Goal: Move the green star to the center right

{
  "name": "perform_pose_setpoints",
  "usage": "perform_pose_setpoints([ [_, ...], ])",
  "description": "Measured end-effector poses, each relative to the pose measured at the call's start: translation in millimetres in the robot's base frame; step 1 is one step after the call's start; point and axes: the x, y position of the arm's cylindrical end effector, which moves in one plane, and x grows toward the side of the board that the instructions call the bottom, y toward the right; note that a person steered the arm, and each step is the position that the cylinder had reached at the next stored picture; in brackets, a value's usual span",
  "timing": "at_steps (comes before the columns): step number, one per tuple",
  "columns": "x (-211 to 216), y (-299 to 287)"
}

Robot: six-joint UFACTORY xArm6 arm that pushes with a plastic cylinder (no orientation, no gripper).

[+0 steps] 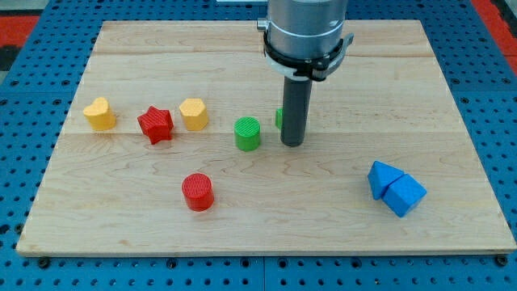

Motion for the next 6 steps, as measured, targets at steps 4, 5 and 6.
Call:
perform_pose_setpoints([
  [4,-38,38],
  [5,-47,113],
  [6,-16,75],
])
